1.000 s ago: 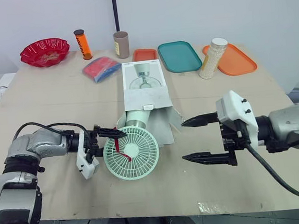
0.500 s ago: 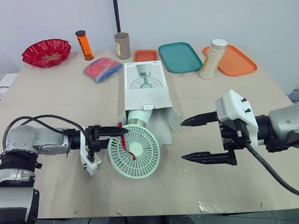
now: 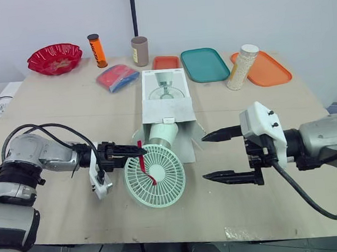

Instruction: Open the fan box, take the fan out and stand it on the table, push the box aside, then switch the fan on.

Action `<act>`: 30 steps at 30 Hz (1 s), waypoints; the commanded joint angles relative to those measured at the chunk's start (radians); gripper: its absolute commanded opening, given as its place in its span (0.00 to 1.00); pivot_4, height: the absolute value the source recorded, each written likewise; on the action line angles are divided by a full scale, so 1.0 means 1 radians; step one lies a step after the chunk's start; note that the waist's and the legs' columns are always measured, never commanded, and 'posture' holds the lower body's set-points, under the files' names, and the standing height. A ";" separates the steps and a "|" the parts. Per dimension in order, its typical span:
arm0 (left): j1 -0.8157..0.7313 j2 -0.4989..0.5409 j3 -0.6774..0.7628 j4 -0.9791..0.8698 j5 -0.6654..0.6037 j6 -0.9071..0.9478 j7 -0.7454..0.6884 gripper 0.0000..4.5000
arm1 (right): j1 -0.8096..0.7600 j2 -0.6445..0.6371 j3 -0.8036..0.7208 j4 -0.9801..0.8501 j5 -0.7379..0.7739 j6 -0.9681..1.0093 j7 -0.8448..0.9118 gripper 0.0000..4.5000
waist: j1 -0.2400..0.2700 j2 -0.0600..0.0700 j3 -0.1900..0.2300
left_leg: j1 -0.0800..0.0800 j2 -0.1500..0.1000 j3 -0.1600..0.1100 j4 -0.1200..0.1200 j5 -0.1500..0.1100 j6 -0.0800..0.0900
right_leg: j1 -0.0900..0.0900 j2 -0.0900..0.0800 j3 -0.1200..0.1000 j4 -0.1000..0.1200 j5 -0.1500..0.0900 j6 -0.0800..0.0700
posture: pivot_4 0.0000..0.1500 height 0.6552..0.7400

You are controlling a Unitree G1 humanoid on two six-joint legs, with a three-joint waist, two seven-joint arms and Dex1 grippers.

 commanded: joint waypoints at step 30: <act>0.116 0.645 -0.376 -0.665 -2.116 0.890 -1.254 0.45 | -0.118 -0.059 -0.155 0.098 0.135 0.093 -0.103 1.00 | -0.013 0.002 0.001 | 0.001 0.002 -0.007 0.007 0.001 0.000 | 0.002 0.004 -0.004 0.010 -0.002 -0.001 | 1.00 1.00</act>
